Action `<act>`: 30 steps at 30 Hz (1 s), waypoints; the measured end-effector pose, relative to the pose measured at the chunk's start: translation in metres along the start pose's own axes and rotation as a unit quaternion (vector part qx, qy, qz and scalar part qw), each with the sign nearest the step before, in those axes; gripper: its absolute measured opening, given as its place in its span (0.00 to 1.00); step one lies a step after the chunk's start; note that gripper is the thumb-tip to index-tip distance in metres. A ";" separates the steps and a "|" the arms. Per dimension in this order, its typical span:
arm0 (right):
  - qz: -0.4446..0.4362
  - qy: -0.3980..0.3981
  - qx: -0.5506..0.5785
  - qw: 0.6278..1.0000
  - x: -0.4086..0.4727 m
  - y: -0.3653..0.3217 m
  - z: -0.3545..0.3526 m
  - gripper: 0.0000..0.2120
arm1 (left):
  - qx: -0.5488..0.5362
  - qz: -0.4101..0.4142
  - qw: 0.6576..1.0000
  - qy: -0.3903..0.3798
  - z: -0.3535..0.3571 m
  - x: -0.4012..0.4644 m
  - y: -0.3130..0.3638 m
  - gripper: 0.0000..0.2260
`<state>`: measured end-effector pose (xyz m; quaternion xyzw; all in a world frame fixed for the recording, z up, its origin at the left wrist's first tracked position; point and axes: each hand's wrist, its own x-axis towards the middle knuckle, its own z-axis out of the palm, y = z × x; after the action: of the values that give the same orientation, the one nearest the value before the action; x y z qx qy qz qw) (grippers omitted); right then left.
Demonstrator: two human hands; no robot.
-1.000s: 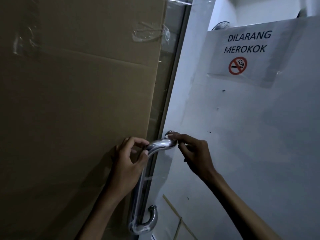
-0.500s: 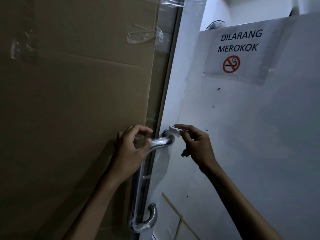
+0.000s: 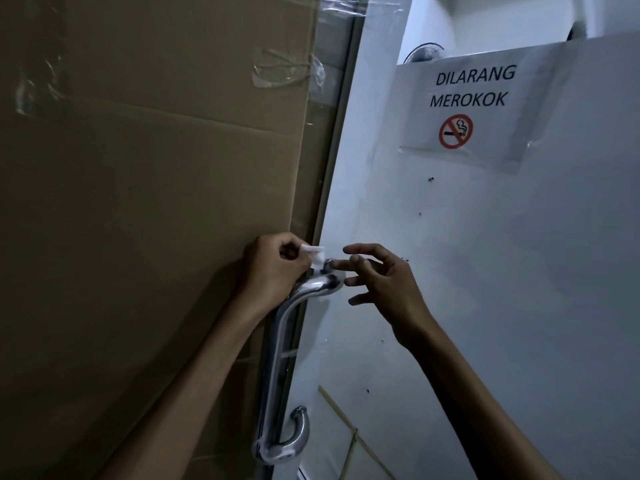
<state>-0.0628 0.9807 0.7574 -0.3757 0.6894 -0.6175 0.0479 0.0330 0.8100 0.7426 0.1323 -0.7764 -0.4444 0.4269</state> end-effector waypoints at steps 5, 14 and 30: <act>0.031 0.037 -0.003 0.999 -0.003 0.005 -0.012 0.10 | 0.226 -0.012 0.974 0.011 0.009 0.022 0.008 0.04; 0.038 0.020 -0.008 0.999 -0.014 0.007 -0.021 0.14 | 0.298 -0.052 0.951 -0.058 0.032 0.041 0.014 0.09; 0.031 0.077 -0.084 0.993 0.004 0.032 -0.001 0.12 | 0.106 -0.070 0.961 -0.247 0.003 0.024 0.024 0.10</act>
<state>-0.0808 0.9779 0.7309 -0.3082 0.7521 -0.5823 -0.0175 0.0204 0.8117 0.7737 0.1174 -0.8891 -0.4070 0.1733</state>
